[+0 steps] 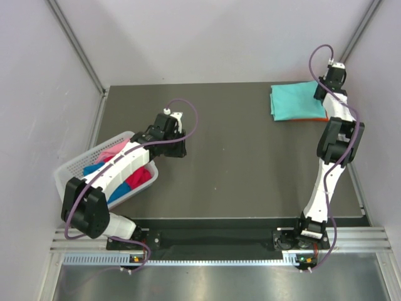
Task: Fold and stack the t-shirts
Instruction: Neatly place the folded tshirt to the corner, then reset both grippers
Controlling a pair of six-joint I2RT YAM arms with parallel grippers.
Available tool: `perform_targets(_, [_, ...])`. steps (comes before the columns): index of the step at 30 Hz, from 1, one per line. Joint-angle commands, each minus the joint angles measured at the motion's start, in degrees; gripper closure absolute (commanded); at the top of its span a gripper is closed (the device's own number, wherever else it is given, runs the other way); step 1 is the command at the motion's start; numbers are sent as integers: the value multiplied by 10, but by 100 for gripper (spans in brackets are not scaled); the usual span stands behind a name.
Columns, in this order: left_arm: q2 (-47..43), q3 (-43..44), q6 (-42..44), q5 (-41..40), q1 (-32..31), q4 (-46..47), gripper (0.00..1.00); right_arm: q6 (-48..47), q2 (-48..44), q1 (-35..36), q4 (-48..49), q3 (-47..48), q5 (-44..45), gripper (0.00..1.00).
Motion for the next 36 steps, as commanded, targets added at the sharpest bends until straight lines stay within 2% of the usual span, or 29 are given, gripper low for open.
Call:
perform_targets(1, [-15,7,6,15,2,23,62,18,-7,-14,54,2,8,97])
perform_targets(3, [-20,5,8,20,2,27,61,27,1,-16,45,19,17,89])
perform_targets(4, [-26,6,8,20,2,27,61,31,2,-17,22,30,21,80])
perform_targets(5, [-28,7,8,20,2,27,61,41,-6,-18,13,42,25,76])
perform_targets(9, [-51,8,5,20,2,37,61,68,-68,-18,-23,26,34,63])
perform_targets(10, [-61,6,5,21,2,42,61,75,-85,-19,-29,14,32,55])
perform_targets(18, [-105,28,-8,29,3,68,61,140,-350,18,-73,-223,-47,14])
perform_targets(19, [-116,28,-9,34,3,75,60,143,-398,25,-85,-261,-68,3])
perform_targets(22, [-133,41,-16,47,3,90,60,135,-469,59,-139,-308,-92,0])
perform_targets(25, [-145,55,-20,56,4,94,59,142,-584,101,-155,-387,-109,0])
perform_targets(26, [-148,59,-20,58,4,94,58,157,-641,110,-153,-427,-143,0])
perform_targets(29, [-160,65,-24,63,4,95,53,201,-729,153,-148,-492,-219,0])
perform_targets(30, [-164,70,-26,67,4,94,47,212,-746,181,-145,-509,-238,0])
perform_targets(31, [-172,71,-27,71,4,91,33,219,-762,187,-140,-525,-261,0])
perform_targets(32, [-175,72,-30,72,4,85,24,235,-793,194,-133,-560,-292,0])
perform_targets(33, [-186,70,-33,73,4,82,12,244,-810,203,-126,-579,-302,0])
perform_targets(36, [-215,49,-40,77,4,80,10,257,-876,205,-118,-640,-317,0])
